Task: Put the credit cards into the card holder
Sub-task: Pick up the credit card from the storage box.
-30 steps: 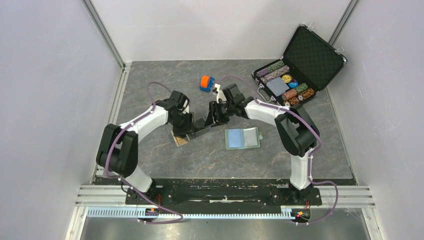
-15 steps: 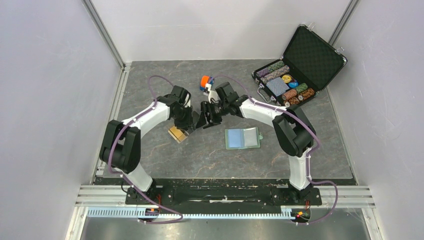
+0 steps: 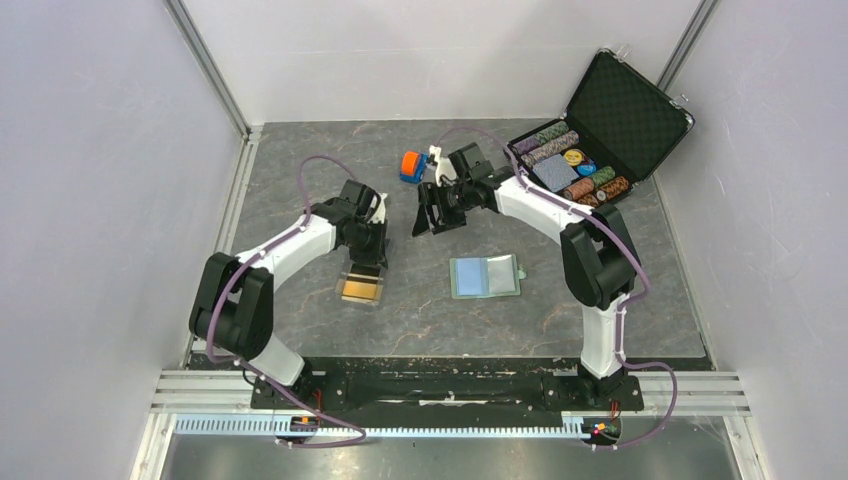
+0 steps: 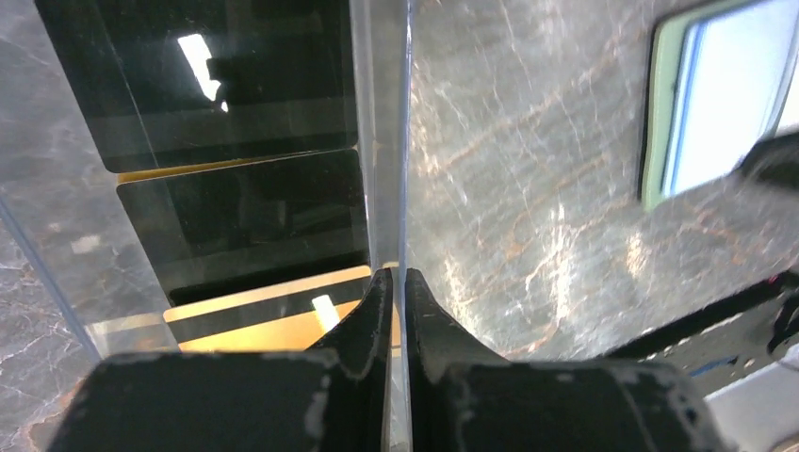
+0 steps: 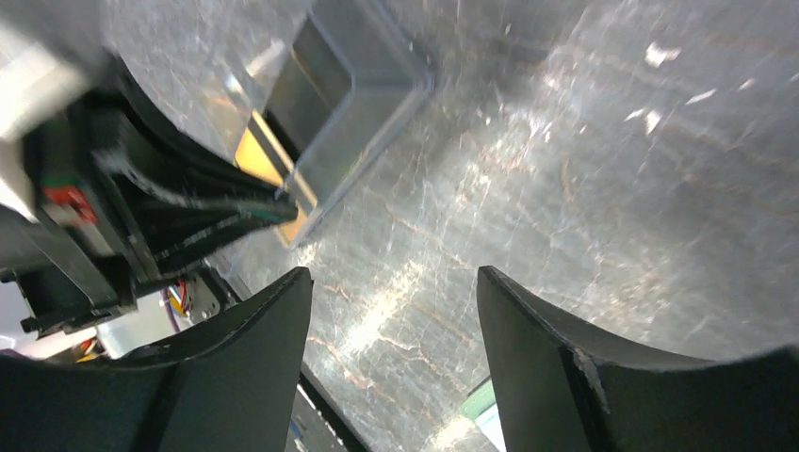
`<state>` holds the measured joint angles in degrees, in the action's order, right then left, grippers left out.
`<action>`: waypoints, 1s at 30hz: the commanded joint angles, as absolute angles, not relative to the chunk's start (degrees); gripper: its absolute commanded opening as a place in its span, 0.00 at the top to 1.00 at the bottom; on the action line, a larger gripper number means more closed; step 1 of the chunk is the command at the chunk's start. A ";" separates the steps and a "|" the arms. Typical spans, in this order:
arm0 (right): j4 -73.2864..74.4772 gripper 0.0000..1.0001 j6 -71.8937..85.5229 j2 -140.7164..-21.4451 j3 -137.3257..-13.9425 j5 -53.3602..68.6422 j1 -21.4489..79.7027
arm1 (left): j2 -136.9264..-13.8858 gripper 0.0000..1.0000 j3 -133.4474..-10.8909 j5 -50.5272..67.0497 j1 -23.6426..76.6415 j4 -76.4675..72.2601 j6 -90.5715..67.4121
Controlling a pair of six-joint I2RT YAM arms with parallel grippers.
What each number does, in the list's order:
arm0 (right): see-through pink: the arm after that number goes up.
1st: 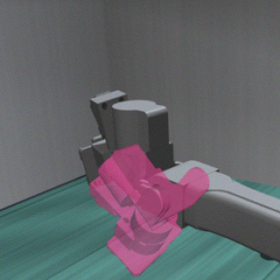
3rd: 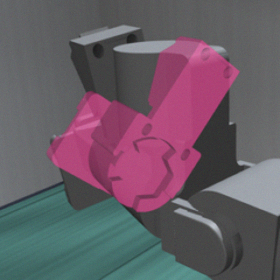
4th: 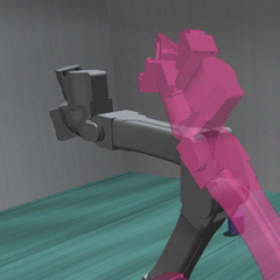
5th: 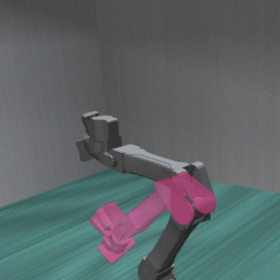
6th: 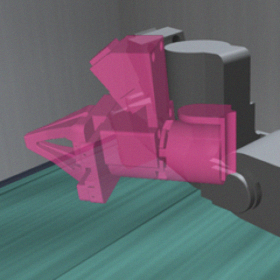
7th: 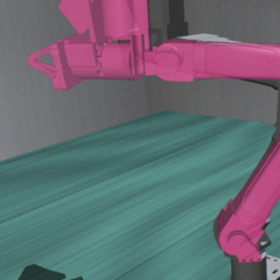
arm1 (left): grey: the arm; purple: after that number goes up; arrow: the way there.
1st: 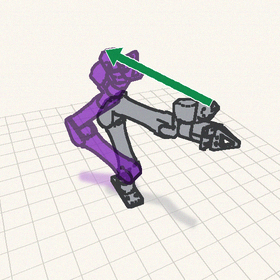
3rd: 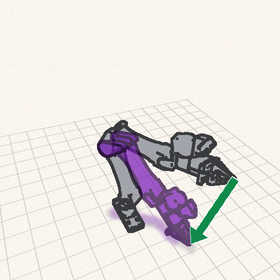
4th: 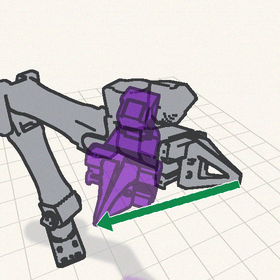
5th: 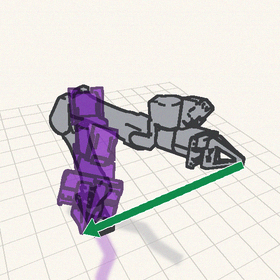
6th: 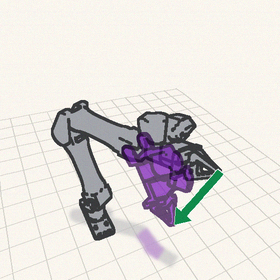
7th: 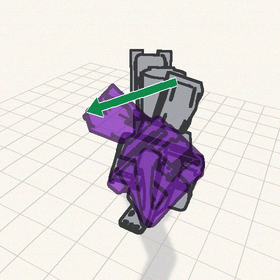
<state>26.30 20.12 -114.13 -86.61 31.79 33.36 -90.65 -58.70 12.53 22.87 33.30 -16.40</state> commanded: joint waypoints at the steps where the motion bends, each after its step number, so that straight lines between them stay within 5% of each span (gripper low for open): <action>1: 28.57 0.31 16.24 -114.42 -91.69 29.93 33.16 | -86.69 0.93 -57.89 17.09 25.50 37.79 -8.07; 4: 28.28 0.25 15.99 -114.82 -92.63 29.59 33.23 | -85.02 0.85 -57.98 17.73 28.08 40.15 -4.78; 8: 26.44 0.20 16.84 -116.27 -93.72 32.09 33.46 | -81.58 0.54 -56.57 20.11 29.18 39.58 -4.66; 13: 27.32 0.19 14.40 -119.11 -96.67 32.65 36.09 | -76.71 0.31 -57.26 18.03 28.95 37.60 -9.91; 21: 28.04 0.23 8.87 -125.51 -102.49 27.04 40.37 | -70.43 0.27 -57.91 13.28 27.10 34.12 -22.57; 30: 30.65 0.59 7.34 -129.56 -109.03 20.55 42.12 | -65.03 0.28 -53.40 9.12 26.79 32.74 -28.16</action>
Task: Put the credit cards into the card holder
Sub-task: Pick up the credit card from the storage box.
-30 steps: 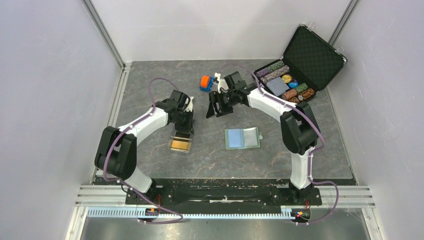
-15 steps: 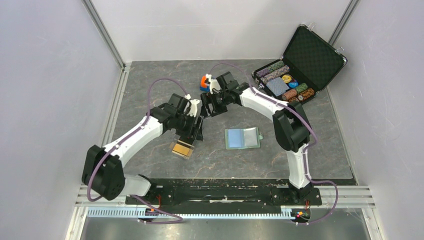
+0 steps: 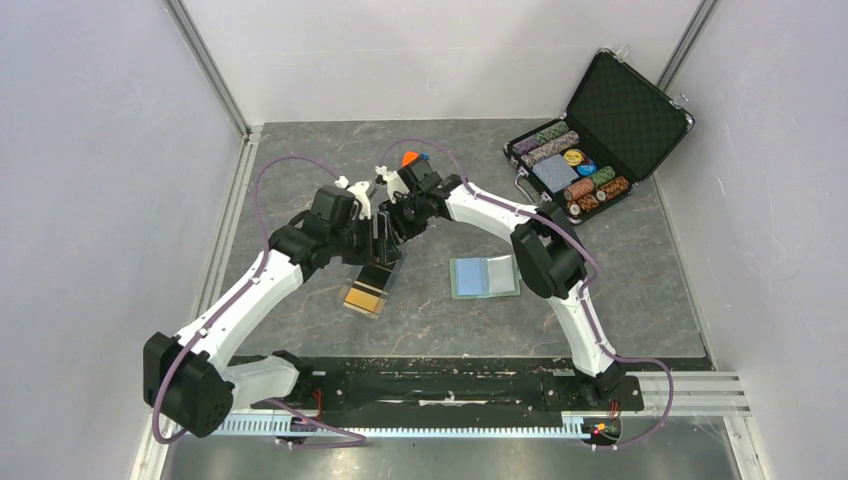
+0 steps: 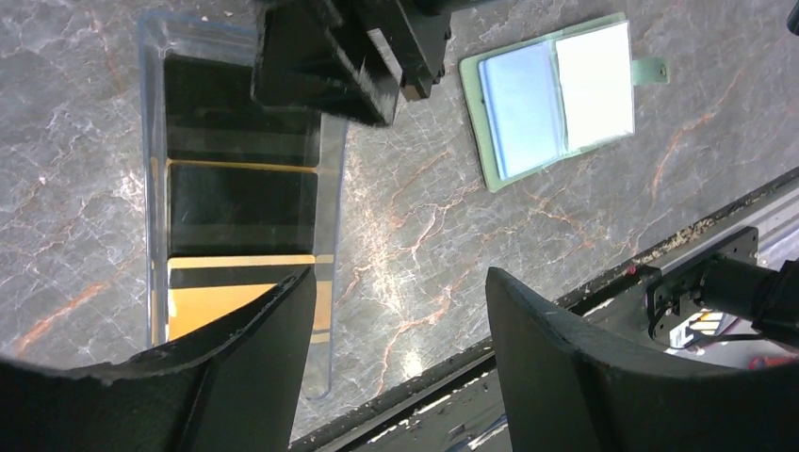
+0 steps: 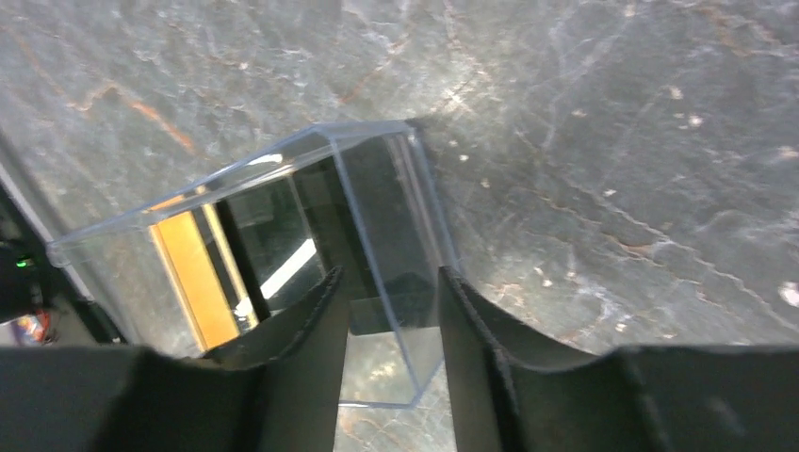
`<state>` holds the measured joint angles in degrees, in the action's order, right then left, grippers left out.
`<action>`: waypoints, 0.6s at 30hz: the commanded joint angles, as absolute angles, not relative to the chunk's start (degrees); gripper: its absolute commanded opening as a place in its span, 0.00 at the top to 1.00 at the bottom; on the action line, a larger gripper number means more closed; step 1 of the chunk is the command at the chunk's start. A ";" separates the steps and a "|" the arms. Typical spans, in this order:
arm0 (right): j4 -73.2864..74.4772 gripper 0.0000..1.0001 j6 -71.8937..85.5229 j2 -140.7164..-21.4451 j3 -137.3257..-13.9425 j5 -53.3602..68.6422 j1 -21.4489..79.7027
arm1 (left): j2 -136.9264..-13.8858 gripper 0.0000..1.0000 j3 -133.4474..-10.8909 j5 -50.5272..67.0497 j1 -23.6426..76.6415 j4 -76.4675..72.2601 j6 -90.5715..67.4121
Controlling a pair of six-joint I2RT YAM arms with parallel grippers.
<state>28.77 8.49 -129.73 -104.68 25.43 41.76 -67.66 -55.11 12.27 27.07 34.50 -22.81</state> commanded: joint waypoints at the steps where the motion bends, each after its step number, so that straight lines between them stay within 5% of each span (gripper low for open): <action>1: 31.37 0.63 7.46 -129.01 -109.07 18.90 42.10 | -64.43 0.28 -52.83 8.40 26.72 32.94 -28.68; 10: 35.77 0.81 11.31 -121.91 -100.85 12.93 42.18 | -67.42 0.39 -50.50 5.48 26.63 34.65 -31.49; 15: 36.74 0.78 13.58 -120.29 -98.04 17.16 41.91 | -70.13 0.58 -49.31 2.51 26.63 34.70 -32.37; 18: 36.00 0.64 15.24 -119.26 -96.72 22.61 41.67 | -71.96 0.71 -49.04 0.27 26.30 34.79 -32.18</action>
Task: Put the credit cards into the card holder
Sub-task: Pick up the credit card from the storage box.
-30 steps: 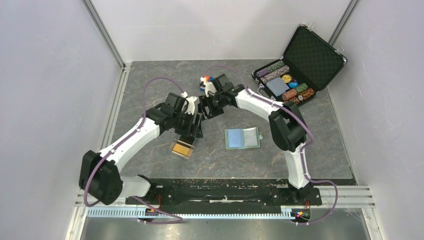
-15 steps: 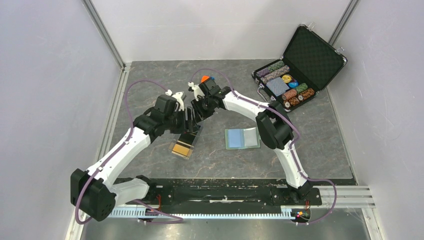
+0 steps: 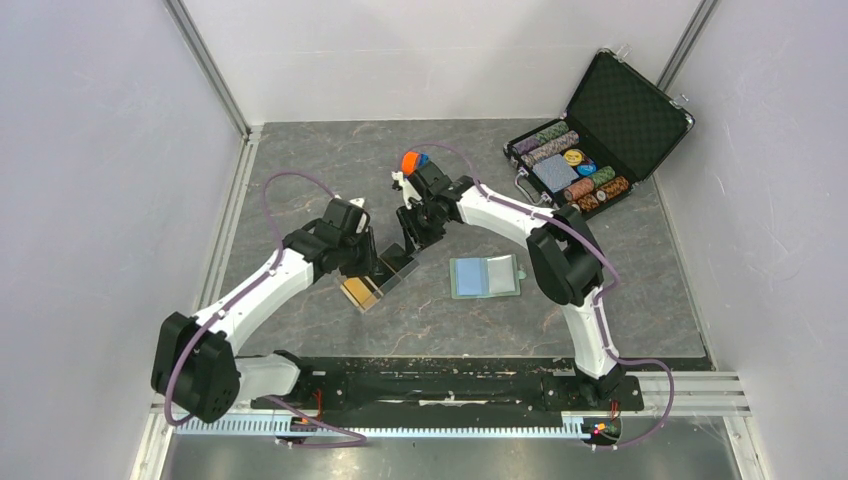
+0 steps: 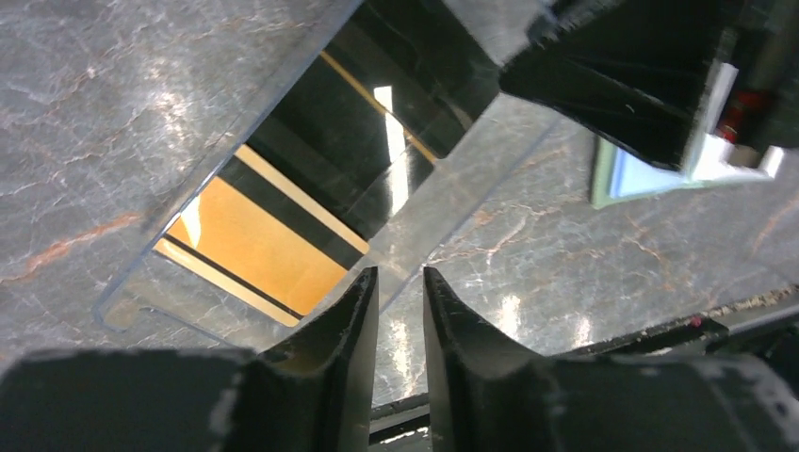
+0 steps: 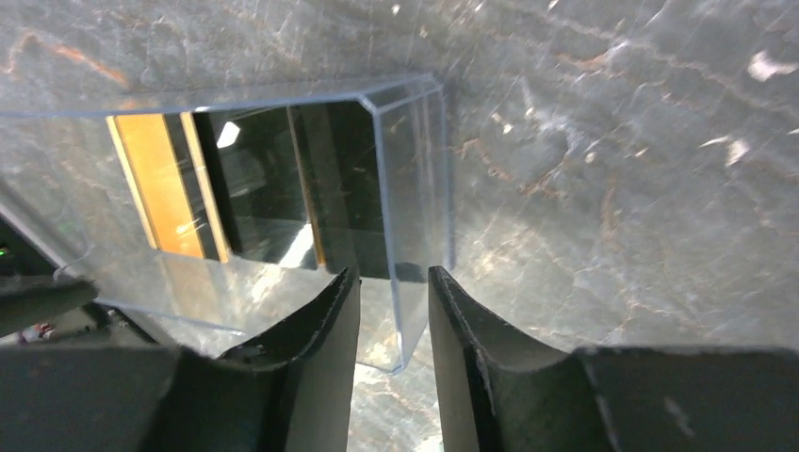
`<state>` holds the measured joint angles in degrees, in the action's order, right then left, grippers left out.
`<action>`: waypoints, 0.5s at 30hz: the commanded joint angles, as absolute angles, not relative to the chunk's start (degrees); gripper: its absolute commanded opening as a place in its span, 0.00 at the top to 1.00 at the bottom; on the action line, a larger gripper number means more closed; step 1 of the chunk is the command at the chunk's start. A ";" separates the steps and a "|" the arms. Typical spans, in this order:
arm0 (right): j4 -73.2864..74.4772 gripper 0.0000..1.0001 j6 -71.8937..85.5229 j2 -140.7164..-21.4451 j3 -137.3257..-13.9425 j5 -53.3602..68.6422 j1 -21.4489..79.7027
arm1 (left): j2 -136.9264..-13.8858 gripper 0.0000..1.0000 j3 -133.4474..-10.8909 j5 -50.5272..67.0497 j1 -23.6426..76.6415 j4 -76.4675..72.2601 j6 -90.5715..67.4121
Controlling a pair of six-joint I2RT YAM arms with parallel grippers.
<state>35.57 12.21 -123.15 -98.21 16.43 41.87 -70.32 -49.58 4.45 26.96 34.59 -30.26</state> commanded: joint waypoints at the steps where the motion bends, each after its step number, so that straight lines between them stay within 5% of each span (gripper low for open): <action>1: 35.29 0.58 15.93 -118.75 -95.90 24.72 41.66 | -72.64 0.77 -49.04 0.21 26.17 34.68 -32.08; 5: 27.88 0.47 21.94 -116.37 -89.63 33.43 41.61 | -78.36 0.92 -50.21 0.24 25.59 32.85 -30.01; 15: 13.94 0.41 32.78 -113.18 -79.29 44.53 41.60 | -94.70 0.98 -62.43 6.53 25.43 30.15 -23.32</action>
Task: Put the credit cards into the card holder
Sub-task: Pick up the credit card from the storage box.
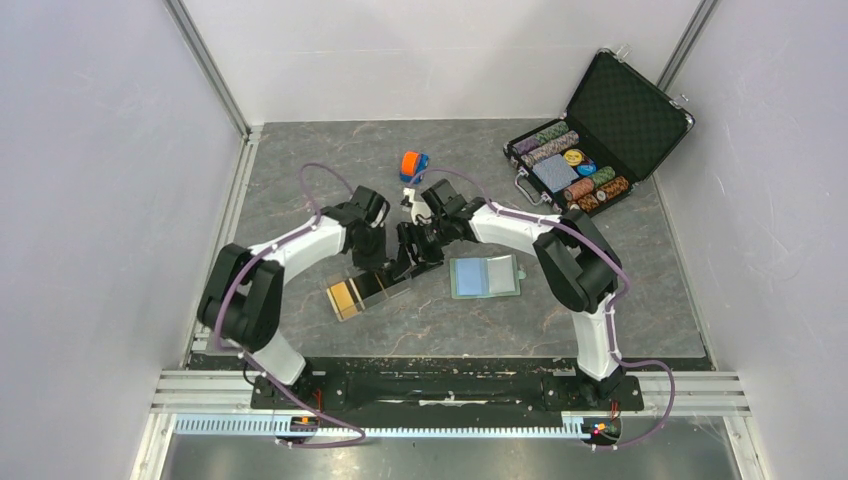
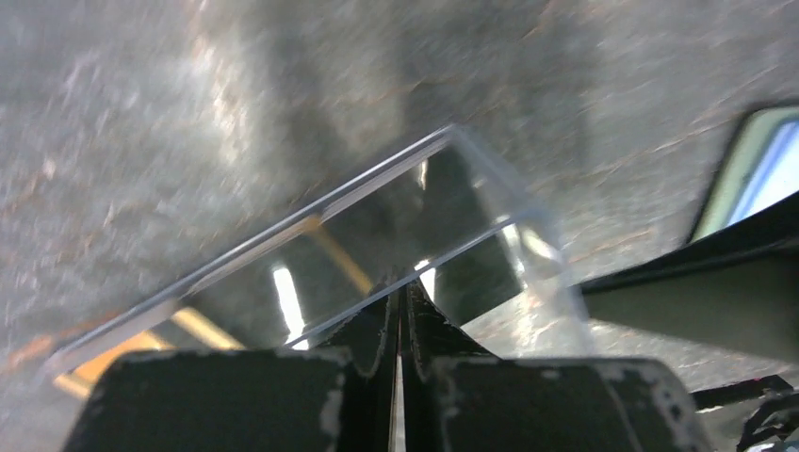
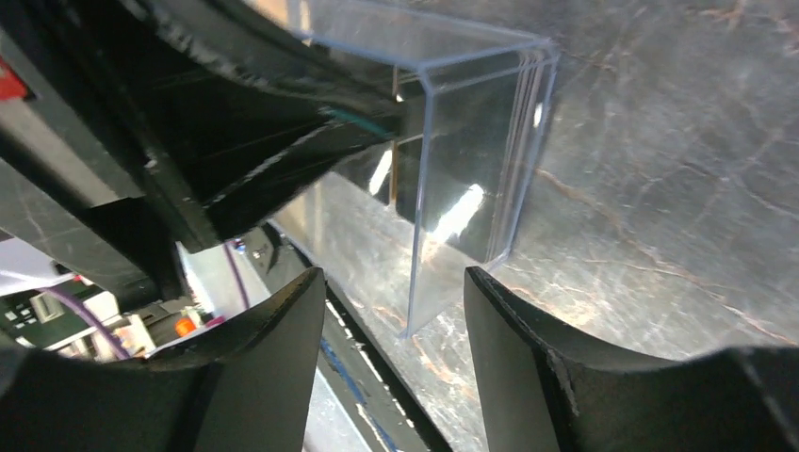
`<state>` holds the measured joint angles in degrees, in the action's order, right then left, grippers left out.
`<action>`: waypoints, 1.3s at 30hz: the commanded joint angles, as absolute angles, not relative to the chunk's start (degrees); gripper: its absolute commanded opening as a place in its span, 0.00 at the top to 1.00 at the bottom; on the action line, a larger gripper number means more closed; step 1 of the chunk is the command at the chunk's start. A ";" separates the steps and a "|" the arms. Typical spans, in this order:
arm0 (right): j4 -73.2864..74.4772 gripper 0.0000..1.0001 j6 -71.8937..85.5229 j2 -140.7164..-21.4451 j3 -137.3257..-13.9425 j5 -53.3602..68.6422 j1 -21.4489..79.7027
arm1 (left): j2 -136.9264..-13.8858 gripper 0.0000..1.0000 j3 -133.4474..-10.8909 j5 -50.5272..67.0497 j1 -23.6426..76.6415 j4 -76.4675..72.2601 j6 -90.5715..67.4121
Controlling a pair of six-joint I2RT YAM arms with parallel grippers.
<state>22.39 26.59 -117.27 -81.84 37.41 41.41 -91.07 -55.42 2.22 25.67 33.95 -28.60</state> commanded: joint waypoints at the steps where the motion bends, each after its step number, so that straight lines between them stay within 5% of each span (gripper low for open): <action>1: 12.02 0.41 34.32 -112.62 -77.83 45.41 41.66 | -96.13 0.98 -63.84 8.59 25.49 30.06 -22.66; 16: 14.03 0.34 30.69 -113.69 -78.94 42.29 37.26 | -91.42 0.71 -59.74 7.79 25.07 34.37 -23.33; 39: 14.61 0.59 29.18 -118.73 -79.98 43.93 38.01 | -95.18 0.59 -52.12 9.62 20.74 27.03 -32.41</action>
<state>15.14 30.11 -118.04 -78.83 42.65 37.76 -92.25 -51.53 10.74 20.97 28.08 -30.57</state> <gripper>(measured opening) 0.438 0.413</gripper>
